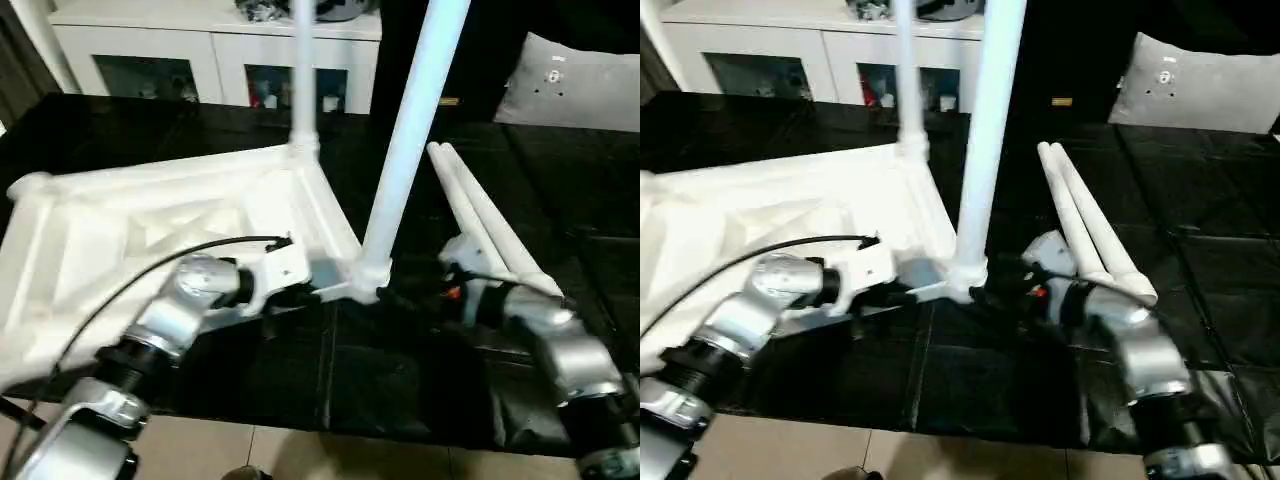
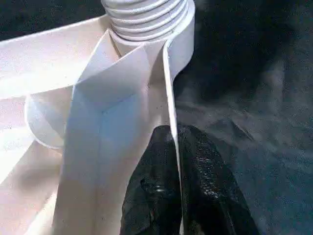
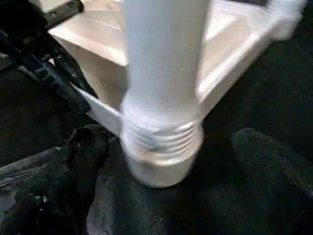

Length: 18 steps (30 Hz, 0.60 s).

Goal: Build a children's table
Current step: Rotate leg to tighten

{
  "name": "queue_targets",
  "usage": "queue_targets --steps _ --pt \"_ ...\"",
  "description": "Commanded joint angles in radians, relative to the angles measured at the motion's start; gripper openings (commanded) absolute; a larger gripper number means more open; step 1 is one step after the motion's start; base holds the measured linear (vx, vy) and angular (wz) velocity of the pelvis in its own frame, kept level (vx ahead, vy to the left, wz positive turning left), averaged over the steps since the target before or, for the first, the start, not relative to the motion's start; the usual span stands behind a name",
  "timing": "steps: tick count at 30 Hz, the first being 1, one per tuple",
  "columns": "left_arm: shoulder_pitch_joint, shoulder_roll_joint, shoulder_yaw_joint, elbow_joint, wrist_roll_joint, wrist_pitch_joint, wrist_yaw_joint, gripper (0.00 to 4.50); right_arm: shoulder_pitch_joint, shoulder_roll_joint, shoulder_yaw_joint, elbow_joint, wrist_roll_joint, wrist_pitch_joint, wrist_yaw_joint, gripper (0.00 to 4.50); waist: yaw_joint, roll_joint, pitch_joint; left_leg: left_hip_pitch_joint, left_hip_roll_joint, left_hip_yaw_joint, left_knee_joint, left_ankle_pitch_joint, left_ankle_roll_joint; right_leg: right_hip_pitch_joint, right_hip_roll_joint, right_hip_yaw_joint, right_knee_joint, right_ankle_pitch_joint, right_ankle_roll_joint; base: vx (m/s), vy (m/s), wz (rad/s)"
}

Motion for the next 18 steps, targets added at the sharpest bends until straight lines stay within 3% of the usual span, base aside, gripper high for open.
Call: queue_targets --steps 1,6,11,12,18 --pt "0.003 0.023 -0.079 0.005 0.016 -0.034 -0.118 0.00 -0.026 -0.014 0.027 -0.005 -0.015 -0.025 0.048 4.45 0.007 -0.003 -0.057 0.021 0.054 -0.015 -0.055 -0.139 0.086 0.045 -0.082 0.039 -0.060 0.051 -0.263 0.000 0.000 0.00" --pt "-0.015 0.047 -0.106 0.024 0.020 -0.085 -0.192 0.00 -0.043 -0.026 0.081 -0.006 -0.023 -0.024 0.131 4.45 0.019 -0.001 -0.056 0.025 0.057 -0.013 -0.056 -0.151 0.069 0.041 -0.082 0.041 -0.059 0.023 -0.263 0.000 0.000 0.00" --pt "-0.025 0.052 -0.117 0.024 0.014 -0.118 -0.245 0.00 -0.054 -0.026 0.128 0.020 -0.031 -0.015 0.190 4.45 0.030 -0.002 -0.058 0.024 0.057 -0.012 -0.054 -0.132 0.071 0.041 -0.083 0.040 -0.053 0.055 -0.265 0.000 0.000 0.00" --pt "-0.027 0.051 -0.118 0.025 0.014 -0.122 -0.248 0.00 -0.057 -0.023 0.130 0.028 -0.030 -0.012 0.195 4.17 0.033 -0.002 -0.058 0.025 0.058 -0.012 -0.054 -0.135 0.068 0.040 -0.083 0.040 -0.053 0.051 -0.265 0.000 0.000 0.00" --pt "-0.036 0.041 -0.121 0.031 0.014 -0.129 -0.259 0.00 -0.070 -0.005 0.130 0.055 -0.016 0.006 0.211 3.66 0.036 -0.002 -0.058 0.024 0.057 -0.013 -0.055 -0.160 0.051 0.040 -0.084 0.041 -0.055 0.009 -0.260 0.000 0.000 0.00"
